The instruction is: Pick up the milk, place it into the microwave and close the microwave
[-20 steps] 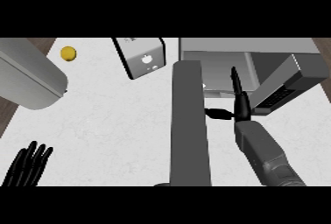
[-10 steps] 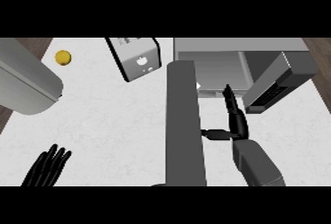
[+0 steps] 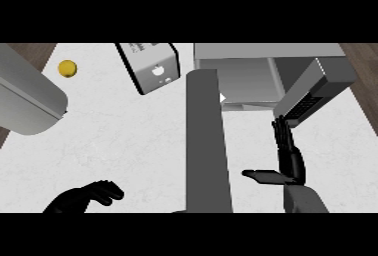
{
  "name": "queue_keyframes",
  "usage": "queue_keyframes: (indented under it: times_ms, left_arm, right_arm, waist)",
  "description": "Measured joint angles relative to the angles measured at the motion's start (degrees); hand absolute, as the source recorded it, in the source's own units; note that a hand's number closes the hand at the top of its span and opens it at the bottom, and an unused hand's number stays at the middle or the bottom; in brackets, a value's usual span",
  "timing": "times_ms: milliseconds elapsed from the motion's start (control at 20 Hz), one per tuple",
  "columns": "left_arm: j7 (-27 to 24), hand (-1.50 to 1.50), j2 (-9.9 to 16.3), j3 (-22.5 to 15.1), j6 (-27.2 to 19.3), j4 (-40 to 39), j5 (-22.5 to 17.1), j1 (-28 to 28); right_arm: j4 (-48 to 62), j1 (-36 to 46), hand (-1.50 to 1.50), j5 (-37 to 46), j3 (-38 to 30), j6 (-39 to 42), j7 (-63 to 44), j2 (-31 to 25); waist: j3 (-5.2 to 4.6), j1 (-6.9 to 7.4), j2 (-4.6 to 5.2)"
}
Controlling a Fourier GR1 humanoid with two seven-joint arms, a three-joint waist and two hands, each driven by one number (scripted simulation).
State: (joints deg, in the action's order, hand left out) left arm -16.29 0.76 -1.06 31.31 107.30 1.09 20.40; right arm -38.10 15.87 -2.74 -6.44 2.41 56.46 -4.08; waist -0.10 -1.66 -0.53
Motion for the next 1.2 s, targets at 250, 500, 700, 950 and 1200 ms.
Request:
queue_keyframes:
  times_ms: [250, 500, 700, 950, 1200]
  left_arm:
    - [1.7, 1.5, -0.5, -4.8, -3.9, -3.4, 4.5, -5.5]
    - [3.2, 1.5, -0.7, -8.6, -8.9, -8.6, 8.5, -13.1]
    - [3.1, 1.5, -0.7, -13.3, -13.4, -14.3, 10.7, -19.1]
    - [3.4, 1.5, -0.5, -20.0, -20.8, -23.6, 10.8, -29.6]
    - [4.0, 1.5, -0.4, -29.3, -29.4, -31.8, 8.9, -38.0]
  right_arm:
    - [-14.4, -10.0, -1.5, -3.1, 1.3, 3.5, -4.1, -1.0]
    - [-27.0, -18.0, -1.5, -7.2, 0.5, 6.5, -9.5, -3.1]
    - [-33.7, -22.1, -1.5, -9.7, -0.8, 8.2, -12.1, -5.0]
    - [-38.9, -25.8, -1.5, -10.1, -2.1, 9.0, -13.3, -7.5]
    - [-45.3, -28.2, -1.5, -11.1, -2.4, 9.8, -15.4, -8.6]
  waist:
    - [0.01, 0.15, 0.14]
    - [0.02, 0.45, 0.3]
    - [0.04, 0.66, 0.41]
    - [0.05, 0.35, 0.5]
    - [0.04, -0.1, 0.52]
